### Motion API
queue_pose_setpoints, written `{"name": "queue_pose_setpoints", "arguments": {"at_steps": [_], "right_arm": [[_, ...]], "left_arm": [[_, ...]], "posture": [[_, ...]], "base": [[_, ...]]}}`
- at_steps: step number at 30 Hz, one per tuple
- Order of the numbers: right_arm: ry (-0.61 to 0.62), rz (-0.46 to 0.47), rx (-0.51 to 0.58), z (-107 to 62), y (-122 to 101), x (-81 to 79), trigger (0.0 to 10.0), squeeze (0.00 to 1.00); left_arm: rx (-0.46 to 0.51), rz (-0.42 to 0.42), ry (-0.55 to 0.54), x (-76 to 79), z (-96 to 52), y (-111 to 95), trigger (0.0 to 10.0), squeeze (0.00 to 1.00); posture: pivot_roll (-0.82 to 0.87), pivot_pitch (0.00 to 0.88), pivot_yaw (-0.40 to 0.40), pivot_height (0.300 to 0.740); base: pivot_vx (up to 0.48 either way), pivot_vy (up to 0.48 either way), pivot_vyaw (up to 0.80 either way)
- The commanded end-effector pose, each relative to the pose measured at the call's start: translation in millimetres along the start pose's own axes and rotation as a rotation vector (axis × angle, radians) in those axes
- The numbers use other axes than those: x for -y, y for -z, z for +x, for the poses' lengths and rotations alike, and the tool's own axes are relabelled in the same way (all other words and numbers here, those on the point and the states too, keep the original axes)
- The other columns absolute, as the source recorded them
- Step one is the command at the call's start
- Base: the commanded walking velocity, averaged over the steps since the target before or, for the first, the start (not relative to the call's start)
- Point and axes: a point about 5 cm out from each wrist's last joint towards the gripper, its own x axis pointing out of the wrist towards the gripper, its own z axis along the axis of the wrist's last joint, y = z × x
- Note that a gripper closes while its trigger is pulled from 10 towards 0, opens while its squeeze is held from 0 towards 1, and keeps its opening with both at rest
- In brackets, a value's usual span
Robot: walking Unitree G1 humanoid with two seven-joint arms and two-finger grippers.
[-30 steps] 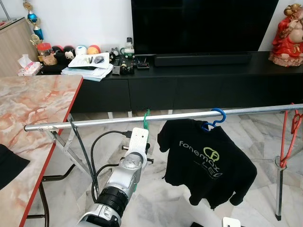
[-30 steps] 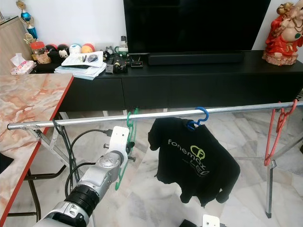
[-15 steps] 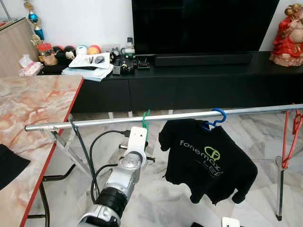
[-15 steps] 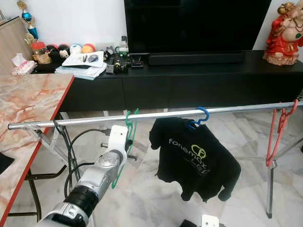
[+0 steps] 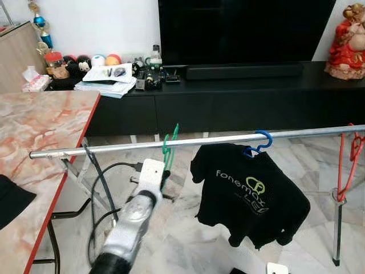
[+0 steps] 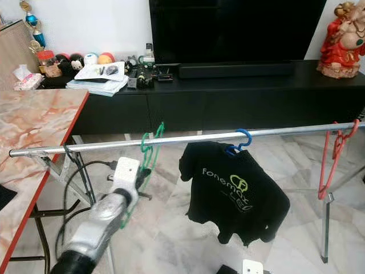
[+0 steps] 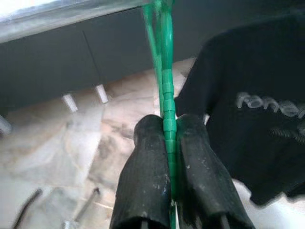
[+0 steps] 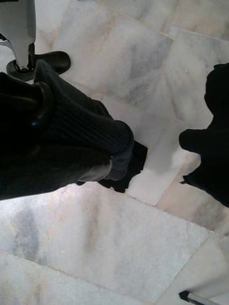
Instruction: Hang hanger
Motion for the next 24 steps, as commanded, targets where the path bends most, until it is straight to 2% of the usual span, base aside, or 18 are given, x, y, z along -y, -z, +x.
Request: {"name": "queue_pose_setpoints", "arguments": {"at_steps": [1,2,4,5,6,7,8,9,11,13,14,15,16,17,21,24], "right_arm": [[0.001,-0.001,-0.007,-0.2,2,0.6,10.0,0.00],[0.000,-0.003,-0.008,-0.3,2,0.7,10.0,0.00],[-0.001,-0.005,-0.009,-0.3,2,1.0,10.0,0.00],[-0.001,-0.006,-0.009,-0.3,2,1.3,10.0,0.00],[-0.001,-0.006,-0.009,-0.3,2,1.3,10.0,0.00],[-0.001,-0.007,-0.009,-0.2,2,1.5,10.0,0.00],[-0.001,-0.006,-0.008,-0.1,1,1.9,10.0,0.00],[-0.001,-0.006,-0.008,-0.1,1,1.9,10.0,0.00],[0.000,-0.006,-0.006,0.1,1,2.7,10.0,0.00],[0.001,-0.006,-0.006,0.1,1,3.0,10.0,0.00],[-0.002,-0.013,-0.007,0.4,0,3.9,10.0,0.00],[-0.002,-0.013,-0.007,0.4,0,3.9,10.0,0.00],[-0.006,-0.023,-0.007,0.7,-1,4.8,10.0,0.00],[-0.007,-0.025,-0.007,0.8,-2,5.1,10.0,0.00],[-0.012,-0.034,-0.007,1.3,-3,5.5,10.0,0.00],[-0.013,-0.036,-0.003,1.5,-4,6.1,10.0,0.00]], "left_arm": [[-0.023,0.005,0.088,4.8,-10.8,4,0.0,0.00],[-0.026,-0.006,0.098,2.0,-16.7,5,0.4,0.00],[-0.031,-0.006,0.113,-1.7,-25.2,7,0.4,0.00],[-0.051,0.024,0.163,-4.2,-35.9,11,2.2,0.00],[-0.051,0.024,0.163,-4.2,-35.9,11,2.2,0.00],[-0.066,0.079,0.237,-5.1,-46.6,12,9.8,0.00],[-0.092,0.114,0.295,-7.3,-56.1,15,10.0,0.00],[-0.092,0.114,0.295,-7.3,-56.1,15,10.0,0.00],[-0.156,0.136,0.338,-14.6,-70.0,21,10.0,0.00],[-0.176,0.142,0.346,-17.3,-74.7,25,10.0,0.00],[-0.227,0.159,0.365,-22.0,-83.9,33,10.0,0.00],[-0.227,0.159,0.365,-22.0,-83.9,33,10.0,0.00],[-0.300,0.166,0.386,-26.9,-94.2,48,10.0,0.00],[-0.324,0.161,0.392,-28.5,-97.8,52,10.0,0.00],[-0.401,0.122,0.307,-43.8,-110.4,74,10.0,0.00],[-0.521,0.159,0.290,-50.3,-124.4,99,10.0,0.00]], "posture": [[0.13,0.000,0.072,0.740],[0.13,0.000,0.071,0.740],[0.14,0.000,0.068,0.740],[0.15,0.000,0.066,0.740],[0.15,0.000,0.066,0.740],[0.15,0.000,0.063,0.740],[0.16,0.000,0.060,0.740],[0.16,0.000,0.060,0.740],[0.17,0.000,0.056,0.740],[0.18,0.000,0.054,0.740],[0.20,0.000,0.044,0.740],[0.20,0.000,0.044,0.740],[0.22,0.000,0.027,0.740],[0.22,0.000,0.027,0.740],[0.22,0.000,0.013,0.740],[0.23,0.000,0.008,0.740]], "base": [[0.000,0.000,0.00],[0.000,0.000,0.00],[0.000,0.000,0.00],[0.000,0.000,0.00],[0.000,0.000,0.00],[0.000,0.000,0.00],[0.000,0.000,0.00],[0.000,0.000,0.00],[0.000,0.000,0.00],[0.000,0.000,0.00],[0.000,0.000,0.00],[0.000,0.000,0.00],[0.000,0.000,0.00],[0.000,0.000,0.00],[0.000,0.000,0.00],[0.000,0.000,0.00]]}}
